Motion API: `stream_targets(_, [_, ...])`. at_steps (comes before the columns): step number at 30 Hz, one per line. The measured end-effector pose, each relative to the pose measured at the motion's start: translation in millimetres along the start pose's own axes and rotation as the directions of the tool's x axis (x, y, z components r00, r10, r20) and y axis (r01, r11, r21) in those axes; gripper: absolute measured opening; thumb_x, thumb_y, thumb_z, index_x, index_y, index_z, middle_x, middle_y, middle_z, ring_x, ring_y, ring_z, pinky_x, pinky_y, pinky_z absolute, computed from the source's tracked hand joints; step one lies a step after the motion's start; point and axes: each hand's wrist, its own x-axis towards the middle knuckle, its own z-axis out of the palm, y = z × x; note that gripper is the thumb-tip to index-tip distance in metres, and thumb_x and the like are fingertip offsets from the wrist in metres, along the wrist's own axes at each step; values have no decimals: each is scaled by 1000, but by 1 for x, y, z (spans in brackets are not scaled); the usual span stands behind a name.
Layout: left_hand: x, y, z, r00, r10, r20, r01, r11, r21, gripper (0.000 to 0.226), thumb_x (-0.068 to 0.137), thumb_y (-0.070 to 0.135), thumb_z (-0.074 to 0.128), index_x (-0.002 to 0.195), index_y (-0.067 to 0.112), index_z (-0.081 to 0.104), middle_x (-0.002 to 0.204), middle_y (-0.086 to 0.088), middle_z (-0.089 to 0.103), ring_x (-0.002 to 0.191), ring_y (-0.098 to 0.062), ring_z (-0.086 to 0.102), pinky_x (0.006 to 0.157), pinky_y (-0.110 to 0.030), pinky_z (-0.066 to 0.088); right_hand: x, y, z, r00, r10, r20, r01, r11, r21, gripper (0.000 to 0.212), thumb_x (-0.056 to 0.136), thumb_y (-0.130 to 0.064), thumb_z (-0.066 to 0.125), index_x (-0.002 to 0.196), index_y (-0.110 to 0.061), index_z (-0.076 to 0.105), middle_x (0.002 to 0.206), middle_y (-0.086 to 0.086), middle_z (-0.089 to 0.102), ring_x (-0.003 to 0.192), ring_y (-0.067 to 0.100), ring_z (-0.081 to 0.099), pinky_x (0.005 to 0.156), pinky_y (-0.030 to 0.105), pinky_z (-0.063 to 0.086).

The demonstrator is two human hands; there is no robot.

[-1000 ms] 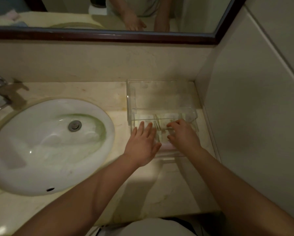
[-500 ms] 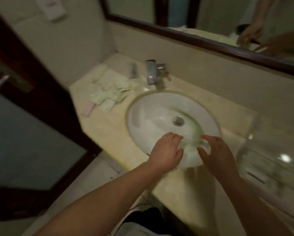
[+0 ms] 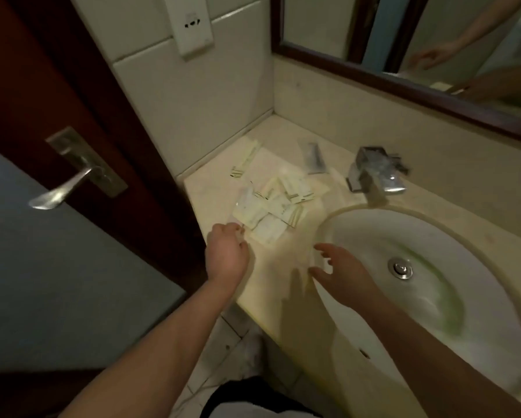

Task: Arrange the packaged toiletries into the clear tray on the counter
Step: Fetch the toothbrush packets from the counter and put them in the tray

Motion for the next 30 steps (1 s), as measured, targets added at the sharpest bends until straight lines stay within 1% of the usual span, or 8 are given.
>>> stream_targets(2, [29, -16, -4, 996, -85, 13, 84, 995, 62, 40, 83, 22, 64, 119, 8, 56, 115, -17, 52, 103, -34, 50, 81, -41, 46, 28, -27, 12, 1000, 1, -11, -2, 1000, -12, 53, 86, -37, 67, 135, -26, 50, 126, 4, 60, 111, 18, 59, 92, 31, 46])
stream_targets(5, [58, -28, -2, 960, -135, 246, 111, 988, 107, 58, 83, 37, 65, 128, 9, 43, 122, -15, 49, 110, -33, 51, 81, -39, 46, 60, -57, 20, 999, 10, -49, -12, 1000, -26, 51, 86, -37, 67, 133, -23, 53, 124, 3, 61, 108, 18, 60, 90, 30, 47])
stream_targets(9, [82, -39, 4, 916, -99, 389, 74, 994, 78, 35, 83, 33, 61, 105, 10, 47, 102, -10, 61, 86, -28, 60, 65, -33, 46, 92, -77, 24, 994, 27, -106, -28, 999, -15, 47, 86, -33, 67, 130, -21, 56, 123, 3, 62, 107, 17, 60, 88, 27, 45])
stream_targets(13, [100, -38, 1, 869, -126, 479, 112, 992, 57, 28, 87, 41, 54, 88, 13, 52, 80, -1, 54, 69, -19, 52, 54, -27, 39, 117, -83, 27, 989, 59, -137, -64, 998, -30, 48, 86, -33, 67, 130, -19, 56, 124, 5, 61, 108, 20, 60, 90, 32, 48])
stream_targets(17, [116, -47, -1, 886, -137, 443, 142, 990, 21, 27, 92, 34, 49, 99, 8, 52, 96, -10, 60, 78, -24, 56, 62, -31, 45, 138, -85, 34, 992, 55, -114, -68, 991, -116, 47, 84, -32, 67, 128, -19, 55, 126, 4, 60, 115, 23, 56, 91, 34, 47])
stream_targets(23, [128, -54, -8, 913, -41, 406, 115, 981, -158, 16, 95, 25, 45, 103, 10, 44, 90, -10, 58, 75, -28, 63, 65, -45, 58, 167, -88, 37, 980, 103, -172, -156, 932, -329, 57, 78, -40, 70, 128, -19, 53, 124, 7, 57, 113, 30, 51, 88, 38, 46])
stream_targets(26, [131, -53, -10, 931, -15, 365, 94, 975, -200, 12, 96, 20, 44, 101, 10, 43, 86, -9, 57, 70, -24, 60, 54, -36, 50, 175, -89, 41, 978, 61, -198, -122, 943, -309, 51, 81, -42, 66, 125, -18, 55, 121, 7, 58, 109, 30, 51, 88, 38, 45])
stream_targets(30, [132, -53, -13, 939, 1, 344, 71, 978, -197, 8, 95, 19, 43, 93, 11, 43, 79, -6, 53, 64, -19, 53, 52, -30, 41, 207, -96, 41, 984, -53, -172, -6, 945, -327, 40, 91, -18, 51, 131, -19, 53, 130, 8, 55, 111, 30, 50, 87, 40, 46])
